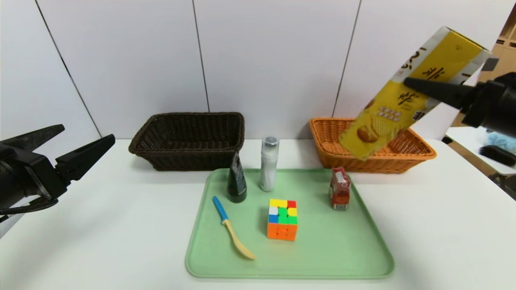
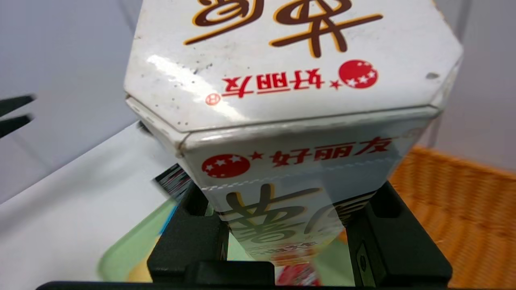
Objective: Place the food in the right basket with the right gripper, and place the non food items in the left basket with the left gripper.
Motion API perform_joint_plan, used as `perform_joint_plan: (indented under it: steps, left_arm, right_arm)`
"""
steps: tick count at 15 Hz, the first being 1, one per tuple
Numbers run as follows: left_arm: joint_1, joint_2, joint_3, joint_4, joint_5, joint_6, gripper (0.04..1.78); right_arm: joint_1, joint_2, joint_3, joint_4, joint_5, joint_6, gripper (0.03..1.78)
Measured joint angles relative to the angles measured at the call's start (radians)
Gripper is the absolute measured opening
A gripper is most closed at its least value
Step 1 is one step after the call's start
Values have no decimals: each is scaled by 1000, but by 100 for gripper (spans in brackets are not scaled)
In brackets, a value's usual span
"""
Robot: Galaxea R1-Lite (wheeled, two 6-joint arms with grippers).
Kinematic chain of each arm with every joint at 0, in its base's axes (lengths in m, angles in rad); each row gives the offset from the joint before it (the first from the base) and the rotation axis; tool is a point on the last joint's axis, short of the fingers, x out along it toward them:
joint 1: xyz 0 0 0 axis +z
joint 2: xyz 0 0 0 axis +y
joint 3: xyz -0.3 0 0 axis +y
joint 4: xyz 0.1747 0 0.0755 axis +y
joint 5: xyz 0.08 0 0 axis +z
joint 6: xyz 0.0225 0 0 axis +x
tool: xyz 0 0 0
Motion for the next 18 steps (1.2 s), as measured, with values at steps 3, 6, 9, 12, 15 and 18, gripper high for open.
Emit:
perform_joint_plan:
  steps: [3, 6, 9, 12, 15, 18]
  left_arm:
    - [0, 20, -17, 0, 0, -15, 169]
    - [0, 54, -43, -1, 2, -19, 169]
    - [0, 84, -54, -1, 2, -20, 169]
    - [0, 98, -56, 0, 2, -18, 169]
    - [0, 103, -57, 0, 2, -17, 169]
    - [0, 104, -57, 0, 1, -17, 169]
  right_arm:
    - [-96, 109, -144, 11, -38, -24, 78]
    - [-156, 215, -237, 46, -74, -125, 78]
    - [-172, 280, -283, 54, -115, -170, 78]
    - [-196, 337, -299, 54, -176, -271, 78]
    - [-204, 373, -292, 66, -203, -295, 78]
    - [-205, 395, -275, 81, -215, -291, 78]
